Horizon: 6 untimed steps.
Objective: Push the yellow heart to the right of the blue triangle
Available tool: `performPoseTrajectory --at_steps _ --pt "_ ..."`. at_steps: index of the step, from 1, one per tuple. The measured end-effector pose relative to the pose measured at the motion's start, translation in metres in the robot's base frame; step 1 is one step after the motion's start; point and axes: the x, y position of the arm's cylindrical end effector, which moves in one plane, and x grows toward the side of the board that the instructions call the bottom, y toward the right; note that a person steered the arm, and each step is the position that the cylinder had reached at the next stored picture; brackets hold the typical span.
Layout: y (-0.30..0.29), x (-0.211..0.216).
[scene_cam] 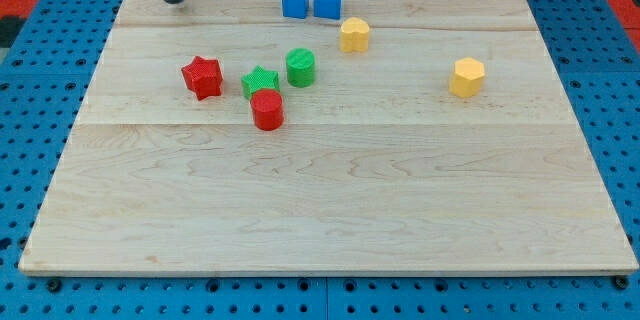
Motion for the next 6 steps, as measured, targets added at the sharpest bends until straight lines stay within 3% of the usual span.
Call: performPoseTrajectory --at_steps 6 --pt "-0.084 -0.007"
